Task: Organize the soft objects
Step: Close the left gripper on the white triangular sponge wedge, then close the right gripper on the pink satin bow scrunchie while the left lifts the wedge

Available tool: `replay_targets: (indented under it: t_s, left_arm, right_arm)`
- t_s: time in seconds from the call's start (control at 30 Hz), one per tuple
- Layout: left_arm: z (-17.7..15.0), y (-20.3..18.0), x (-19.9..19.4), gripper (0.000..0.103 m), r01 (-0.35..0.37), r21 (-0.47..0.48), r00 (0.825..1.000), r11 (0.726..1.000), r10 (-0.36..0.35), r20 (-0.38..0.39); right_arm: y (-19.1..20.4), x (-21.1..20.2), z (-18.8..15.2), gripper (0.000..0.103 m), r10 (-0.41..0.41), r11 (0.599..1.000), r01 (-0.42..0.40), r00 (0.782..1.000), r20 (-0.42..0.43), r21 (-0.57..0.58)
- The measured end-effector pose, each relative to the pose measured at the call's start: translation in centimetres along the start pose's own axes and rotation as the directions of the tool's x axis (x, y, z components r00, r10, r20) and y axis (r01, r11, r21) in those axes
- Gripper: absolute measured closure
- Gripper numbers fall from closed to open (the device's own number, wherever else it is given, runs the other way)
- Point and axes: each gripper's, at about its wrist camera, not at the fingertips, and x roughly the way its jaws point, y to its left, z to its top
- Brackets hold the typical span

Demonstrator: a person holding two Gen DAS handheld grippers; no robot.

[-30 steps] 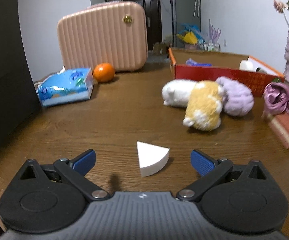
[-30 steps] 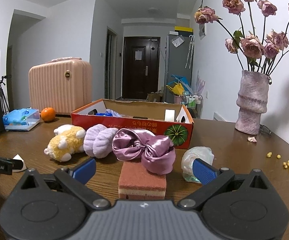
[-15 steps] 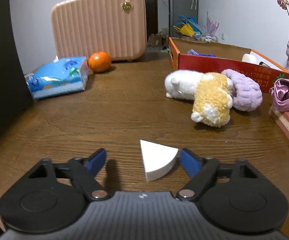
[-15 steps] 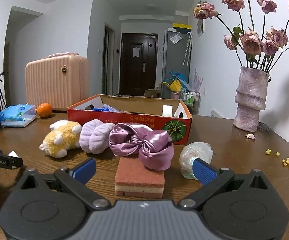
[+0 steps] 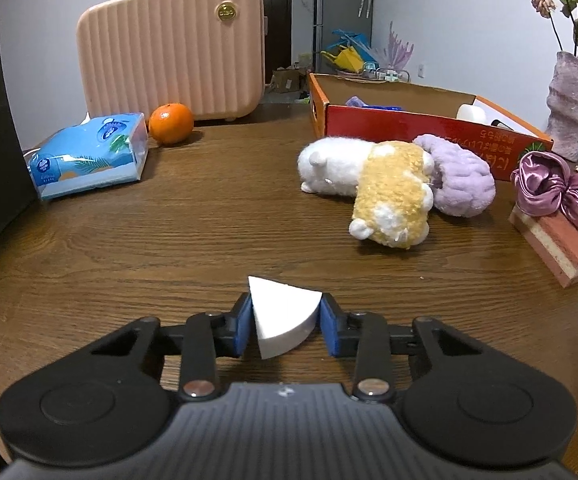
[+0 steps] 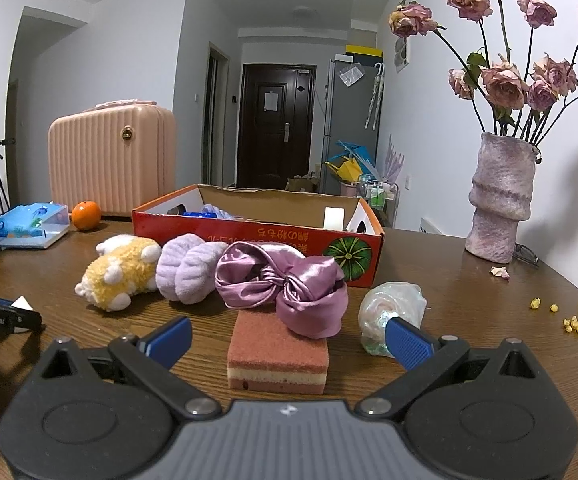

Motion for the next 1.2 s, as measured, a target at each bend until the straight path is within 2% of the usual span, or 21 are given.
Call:
replay_targets:
  t_s: [0.2,0.37,0.7,1.0,1.2]
  left_arm:
    - [0.1,0.0,-0.7,0.069,-0.023,-0.002,0.999,1.0,0.023,0.046]
    - [0.5,-0.1,-1.8,0.069,-0.026,-0.04,0.994,0.999,0.029,0.101]
    - [0.8,-3.8,-4.1,0.069,-0.006,-0.027,0.979,1.0,0.011,0.204]
    - [0.7,-6.1,-4.7,0.069,-0.002,-0.009,0.975,1.0,0.004,0.223]
    - [0.7,-6.5,-4.7,0.069,-0.026,-0.006,0.974,1.0,0.027,0.224]
  right_arm:
    - [0.1,0.0,0.0,0.0,0.002,1.0,-0.002,1.0,0.004,-0.001]
    - [0.2,0.0,0.0,0.0,0.007,1.0,-0.007,1.0,0.012,-0.002]
    - [0.3,-0.3,0.1,0.0,0.015,1.0,-0.015,0.999,0.028,0.002]
    - [0.3,-0.4,0.1,0.0,0.027,1.0,-0.027,0.999,0.036,0.004]
    - [0.3,-0.3,0.2,0.0,0.037,0.999,-0.038,0.998,0.042,0.01]
